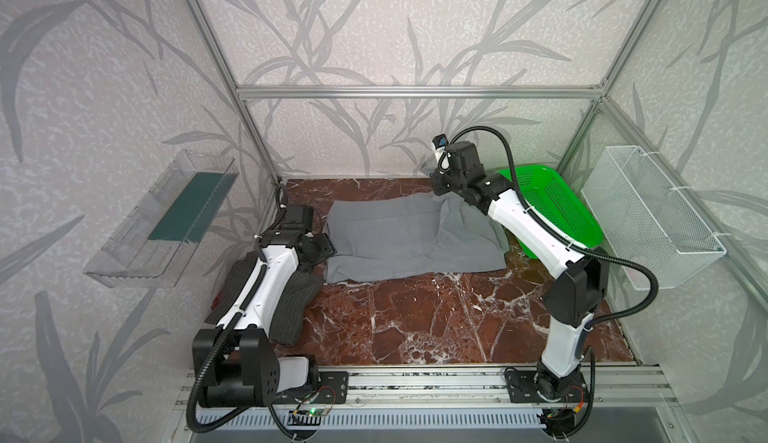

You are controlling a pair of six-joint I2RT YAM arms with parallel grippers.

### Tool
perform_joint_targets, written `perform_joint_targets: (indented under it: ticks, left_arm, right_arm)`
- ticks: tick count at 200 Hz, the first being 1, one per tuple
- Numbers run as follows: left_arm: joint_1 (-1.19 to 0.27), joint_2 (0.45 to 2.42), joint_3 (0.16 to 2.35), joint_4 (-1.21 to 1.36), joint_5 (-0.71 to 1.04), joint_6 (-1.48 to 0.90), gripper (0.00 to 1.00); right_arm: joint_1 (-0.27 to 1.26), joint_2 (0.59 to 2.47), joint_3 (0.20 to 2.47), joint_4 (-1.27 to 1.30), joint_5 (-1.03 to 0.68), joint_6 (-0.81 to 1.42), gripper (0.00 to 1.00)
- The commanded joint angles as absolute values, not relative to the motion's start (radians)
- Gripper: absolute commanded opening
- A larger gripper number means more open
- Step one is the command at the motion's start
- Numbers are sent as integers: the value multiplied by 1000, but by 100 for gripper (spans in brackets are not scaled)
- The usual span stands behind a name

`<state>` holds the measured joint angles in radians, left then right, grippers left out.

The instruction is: Fold and stack the long sleeve shirts

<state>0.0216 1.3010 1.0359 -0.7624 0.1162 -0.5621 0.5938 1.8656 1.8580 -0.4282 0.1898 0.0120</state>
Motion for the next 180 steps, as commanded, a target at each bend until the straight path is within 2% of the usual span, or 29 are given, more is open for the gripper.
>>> perform_joint_targets:
  ticks: [1,54,84,113,180]
  left_arm:
    - [25,1250,1002,-730,94,-540,68]
    - [26,1194,956,-705,70,-523,68]
    - [26,1178,948,-694,58,-522,68]
    - [25,1175,951,-698,48,-514,68]
    - [22,1163,939,-673,91,-510,71]
  right_arm:
    - [678,1794,1789,-341,262,49,0]
    - [822,1742,1656,-343,430,132,0]
    - [874,1730,1587,-314,410,234,0]
    - [929,1715,1526,-277,536,293,0]
    - [1017,1665,1294,-157,565,509,0]
